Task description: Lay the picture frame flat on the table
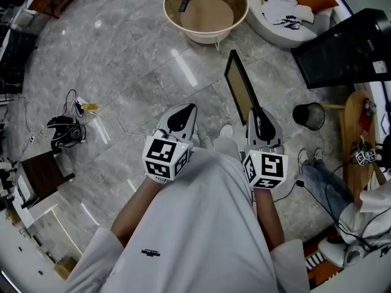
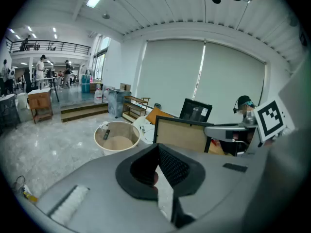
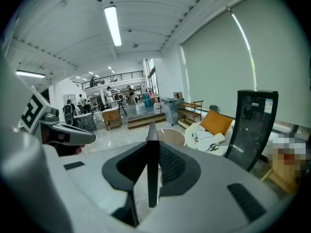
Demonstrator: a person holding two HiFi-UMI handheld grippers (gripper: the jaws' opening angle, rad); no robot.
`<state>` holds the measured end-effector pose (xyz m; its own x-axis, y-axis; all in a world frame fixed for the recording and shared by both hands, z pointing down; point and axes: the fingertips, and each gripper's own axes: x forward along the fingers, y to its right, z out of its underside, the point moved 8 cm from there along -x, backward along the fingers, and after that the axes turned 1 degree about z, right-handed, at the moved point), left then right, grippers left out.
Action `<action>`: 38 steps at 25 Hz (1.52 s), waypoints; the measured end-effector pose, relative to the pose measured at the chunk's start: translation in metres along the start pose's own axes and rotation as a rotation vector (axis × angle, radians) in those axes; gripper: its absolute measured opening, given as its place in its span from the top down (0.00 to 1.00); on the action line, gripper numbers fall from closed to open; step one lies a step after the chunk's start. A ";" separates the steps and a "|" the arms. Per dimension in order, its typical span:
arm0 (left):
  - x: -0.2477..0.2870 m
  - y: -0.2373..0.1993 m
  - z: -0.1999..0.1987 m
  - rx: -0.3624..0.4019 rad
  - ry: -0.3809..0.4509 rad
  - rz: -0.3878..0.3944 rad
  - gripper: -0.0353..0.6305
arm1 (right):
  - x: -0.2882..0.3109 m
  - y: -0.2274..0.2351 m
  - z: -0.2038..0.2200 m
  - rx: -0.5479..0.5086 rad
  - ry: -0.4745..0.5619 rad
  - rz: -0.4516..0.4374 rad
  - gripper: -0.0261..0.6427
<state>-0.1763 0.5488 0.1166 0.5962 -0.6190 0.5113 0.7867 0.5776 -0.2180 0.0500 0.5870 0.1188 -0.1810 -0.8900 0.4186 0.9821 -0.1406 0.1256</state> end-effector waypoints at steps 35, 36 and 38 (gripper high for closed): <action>0.045 0.065 -0.008 0.018 0.011 -0.075 0.96 | -0.014 0.093 0.001 0.022 0.076 -0.065 0.87; 0.048 0.062 -0.010 0.014 0.008 -0.077 0.96 | -0.009 0.095 0.000 0.025 0.073 -0.066 0.87; 0.054 0.054 -0.014 0.000 0.009 -0.083 0.96 | 0.004 0.098 -0.002 0.036 0.061 -0.070 0.87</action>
<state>-0.0999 0.5390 0.1210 0.5307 -0.6693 0.5200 0.8332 0.5245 -0.1753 0.1455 0.5692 0.1309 -0.2447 -0.9033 0.3524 0.9643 -0.1887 0.1858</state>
